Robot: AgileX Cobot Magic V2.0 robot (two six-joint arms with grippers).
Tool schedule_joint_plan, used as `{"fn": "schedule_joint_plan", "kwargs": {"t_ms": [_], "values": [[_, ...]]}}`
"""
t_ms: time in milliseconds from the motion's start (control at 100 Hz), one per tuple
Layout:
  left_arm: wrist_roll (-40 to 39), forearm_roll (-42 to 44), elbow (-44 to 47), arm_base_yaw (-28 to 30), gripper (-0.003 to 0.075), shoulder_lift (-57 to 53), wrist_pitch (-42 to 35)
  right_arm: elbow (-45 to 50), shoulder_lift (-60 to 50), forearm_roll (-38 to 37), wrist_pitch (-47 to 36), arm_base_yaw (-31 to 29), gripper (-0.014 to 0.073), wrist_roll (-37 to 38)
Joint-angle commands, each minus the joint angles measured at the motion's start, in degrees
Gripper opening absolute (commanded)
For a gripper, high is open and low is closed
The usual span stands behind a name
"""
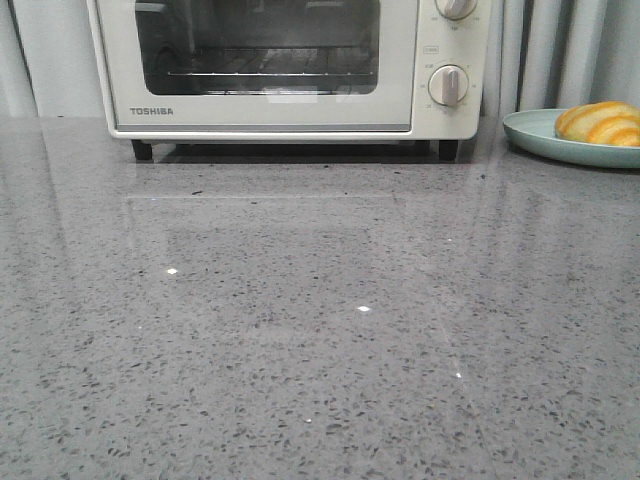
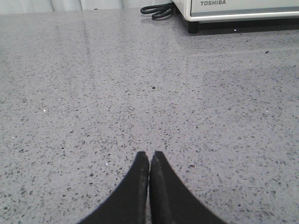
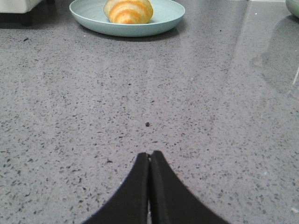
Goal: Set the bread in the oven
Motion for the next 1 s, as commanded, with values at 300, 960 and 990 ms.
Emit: {"fn": "schedule_joint_plan", "kwargs": {"t_ms": [300,960,990], "values": [[-0.48,-0.34,1.21,0.10,-0.0021,-1.61,-3.98,1.50,-0.86,-0.13,-1.54,0.15,-0.0067,-0.26],[-0.61,-6.34,1.21,0.10,-0.0021,-1.61,-9.01,1.50,-0.86,-0.39,-6.12,0.15,-0.0067,-0.26],[-0.73,-13.19,1.21,0.10,-0.0021,-1.61,-9.96,1.50,-0.86,0.00,-9.25,0.15,-0.0067,-0.26]]}}
